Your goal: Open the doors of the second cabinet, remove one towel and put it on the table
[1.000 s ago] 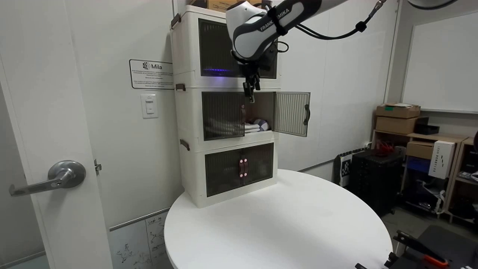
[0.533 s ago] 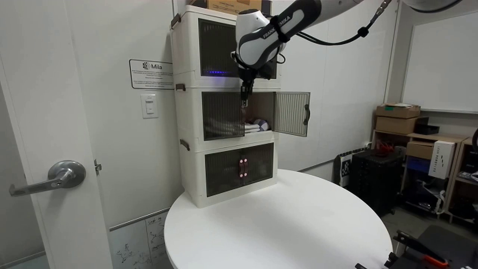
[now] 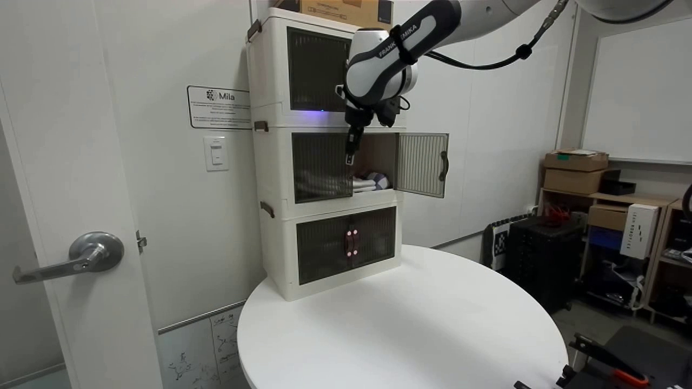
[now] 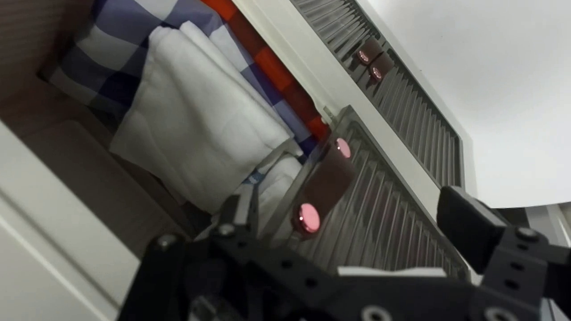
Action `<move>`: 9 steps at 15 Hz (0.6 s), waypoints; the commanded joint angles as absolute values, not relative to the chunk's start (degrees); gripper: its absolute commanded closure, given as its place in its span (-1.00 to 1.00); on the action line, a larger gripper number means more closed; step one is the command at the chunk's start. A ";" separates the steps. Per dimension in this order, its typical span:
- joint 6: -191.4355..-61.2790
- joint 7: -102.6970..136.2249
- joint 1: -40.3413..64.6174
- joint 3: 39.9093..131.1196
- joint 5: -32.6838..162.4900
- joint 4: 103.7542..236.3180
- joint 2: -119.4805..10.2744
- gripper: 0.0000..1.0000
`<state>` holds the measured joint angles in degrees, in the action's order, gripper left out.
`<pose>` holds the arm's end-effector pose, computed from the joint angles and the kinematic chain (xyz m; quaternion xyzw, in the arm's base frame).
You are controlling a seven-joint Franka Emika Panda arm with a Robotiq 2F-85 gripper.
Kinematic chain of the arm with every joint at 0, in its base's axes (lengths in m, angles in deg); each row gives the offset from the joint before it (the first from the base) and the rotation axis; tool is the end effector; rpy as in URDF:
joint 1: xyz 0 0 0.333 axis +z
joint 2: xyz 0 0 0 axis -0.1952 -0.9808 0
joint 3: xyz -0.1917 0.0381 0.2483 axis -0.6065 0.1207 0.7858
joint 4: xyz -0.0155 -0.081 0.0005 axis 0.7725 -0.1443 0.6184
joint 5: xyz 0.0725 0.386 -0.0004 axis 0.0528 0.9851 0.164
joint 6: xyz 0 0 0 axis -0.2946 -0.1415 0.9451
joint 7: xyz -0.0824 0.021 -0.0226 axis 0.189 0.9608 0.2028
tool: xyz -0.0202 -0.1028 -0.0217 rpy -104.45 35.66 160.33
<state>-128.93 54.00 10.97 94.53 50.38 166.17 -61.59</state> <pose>0.7116 0.0471 0.4646 0.8906 0.3847 0.1844 0.1579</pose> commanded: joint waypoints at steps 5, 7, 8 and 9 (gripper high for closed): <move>-132.82 58.46 11.13 95.45 51.62 168.80 -60.41 -1.00; -134.42 59.86 10.68 96.24 52.89 170.61 -59.17 -1.00; -135.56 60.71 10.50 96.80 53.57 172.01 -58.27 -1.00; -136.43 61.66 10.26 97.37 54.50 173.23 -57.53 -1.00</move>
<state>-132.36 57.26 10.55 94.63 50.85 168.92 -60.47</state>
